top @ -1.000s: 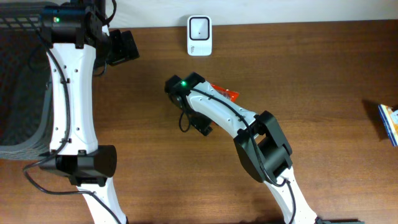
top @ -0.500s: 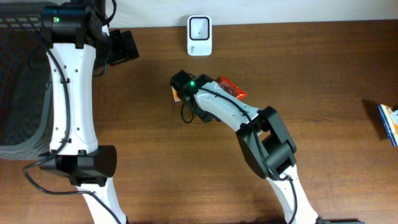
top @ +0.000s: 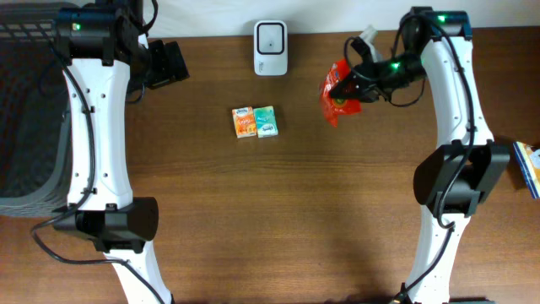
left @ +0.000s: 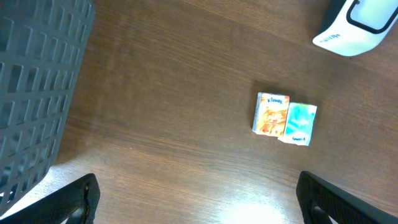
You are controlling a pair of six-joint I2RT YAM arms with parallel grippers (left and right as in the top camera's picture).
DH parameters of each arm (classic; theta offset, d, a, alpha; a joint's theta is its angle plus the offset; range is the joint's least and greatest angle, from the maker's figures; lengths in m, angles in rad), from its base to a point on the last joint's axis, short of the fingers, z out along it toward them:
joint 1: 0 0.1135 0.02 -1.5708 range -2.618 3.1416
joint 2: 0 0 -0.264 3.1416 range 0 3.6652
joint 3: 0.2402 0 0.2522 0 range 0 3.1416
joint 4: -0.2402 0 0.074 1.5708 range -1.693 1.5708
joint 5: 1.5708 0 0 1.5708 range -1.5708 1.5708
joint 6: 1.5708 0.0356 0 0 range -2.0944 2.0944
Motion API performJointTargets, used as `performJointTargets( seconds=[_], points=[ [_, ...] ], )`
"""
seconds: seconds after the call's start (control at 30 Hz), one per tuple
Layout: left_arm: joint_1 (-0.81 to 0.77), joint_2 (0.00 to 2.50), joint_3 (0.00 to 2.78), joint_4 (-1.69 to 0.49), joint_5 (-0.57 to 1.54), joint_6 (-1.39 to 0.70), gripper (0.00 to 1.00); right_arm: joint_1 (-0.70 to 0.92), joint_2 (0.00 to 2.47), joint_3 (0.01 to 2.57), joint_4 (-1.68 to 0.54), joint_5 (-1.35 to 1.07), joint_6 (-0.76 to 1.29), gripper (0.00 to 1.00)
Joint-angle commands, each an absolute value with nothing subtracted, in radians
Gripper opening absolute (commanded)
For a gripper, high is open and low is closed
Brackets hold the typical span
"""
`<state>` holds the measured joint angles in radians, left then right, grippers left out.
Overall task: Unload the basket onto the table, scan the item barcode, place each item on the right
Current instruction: 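Lift red snack bag with right gripper up to white scanner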
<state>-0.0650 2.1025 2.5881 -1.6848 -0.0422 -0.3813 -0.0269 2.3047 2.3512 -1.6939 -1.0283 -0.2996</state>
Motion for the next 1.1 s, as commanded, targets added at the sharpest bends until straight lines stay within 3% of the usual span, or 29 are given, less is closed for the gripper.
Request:
performJointTargets(
  seconds=[0.0, 0.3, 0.67, 0.77, 0.83, 1.07],
  points=[
    [-0.062, 2.083, 2.595, -1.685, -0.052, -0.373, 0.99, 0.024, 2.288, 2.339, -1.699, -1.172, -0.402, 0.04],
    [-0.062, 2.083, 2.595, -1.685, -0.052, -0.373, 0.99, 0.216, 2.288, 2.339, -1.699, -1.121, -0.857, 0.04],
    [-0.062, 2.083, 2.595, -1.685, -0.052, -0.373, 0.99, 0.215, 2.288, 2.339, -1.668, -1.174, -0.849, 0.04],
    [-0.062, 2.083, 2.595, -1.685, -0.052, -0.373, 0.99, 0.218, 2.288, 2.339, -1.385, -1.028, -0.518, 0.04],
    [-0.062, 2.083, 2.595, -1.685, -0.052, -0.373, 0.99, 0.239, 2.288, 2.339, -1.146, -0.709, -0.286, 0.04],
    [-0.062, 2.083, 2.595, -1.685, -0.052, -0.373, 0.99, 0.41, 2.331, 2.333, -0.631, -0.141, -0.253, 0.04]
  ],
)
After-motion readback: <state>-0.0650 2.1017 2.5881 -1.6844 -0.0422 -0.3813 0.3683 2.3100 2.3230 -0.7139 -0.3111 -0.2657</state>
